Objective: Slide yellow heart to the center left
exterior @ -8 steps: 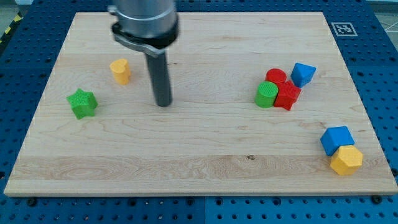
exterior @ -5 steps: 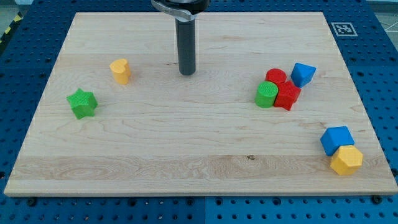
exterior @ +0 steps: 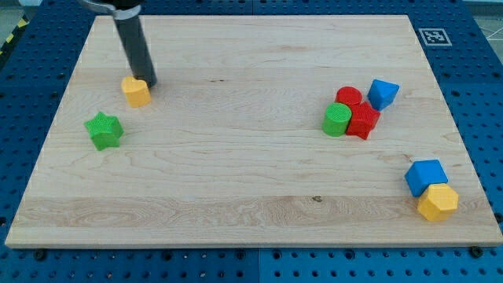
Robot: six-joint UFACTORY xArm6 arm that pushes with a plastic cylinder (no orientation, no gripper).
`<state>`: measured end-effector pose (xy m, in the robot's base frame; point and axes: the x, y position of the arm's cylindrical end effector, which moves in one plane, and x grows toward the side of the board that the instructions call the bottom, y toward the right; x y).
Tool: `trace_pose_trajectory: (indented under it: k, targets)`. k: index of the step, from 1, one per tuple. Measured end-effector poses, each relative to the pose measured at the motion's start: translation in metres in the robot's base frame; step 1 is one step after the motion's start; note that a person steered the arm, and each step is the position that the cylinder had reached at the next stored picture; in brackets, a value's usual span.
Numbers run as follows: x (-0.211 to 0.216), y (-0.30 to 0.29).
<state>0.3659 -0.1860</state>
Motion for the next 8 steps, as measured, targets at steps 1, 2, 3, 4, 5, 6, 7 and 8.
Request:
trace_pose_trajectory:
  k: [1, 2, 3, 4, 5, 6, 7, 8]
  targets:
    - [0.0, -0.026]
    - [-0.011, -0.034]
    - [-0.032, 0.008]
    - [-0.001, 0.042]
    - [0.042, 0.048]
    - [0.053, 0.047]
    - [0.046, 0.029]
    - [0.028, 0.002]
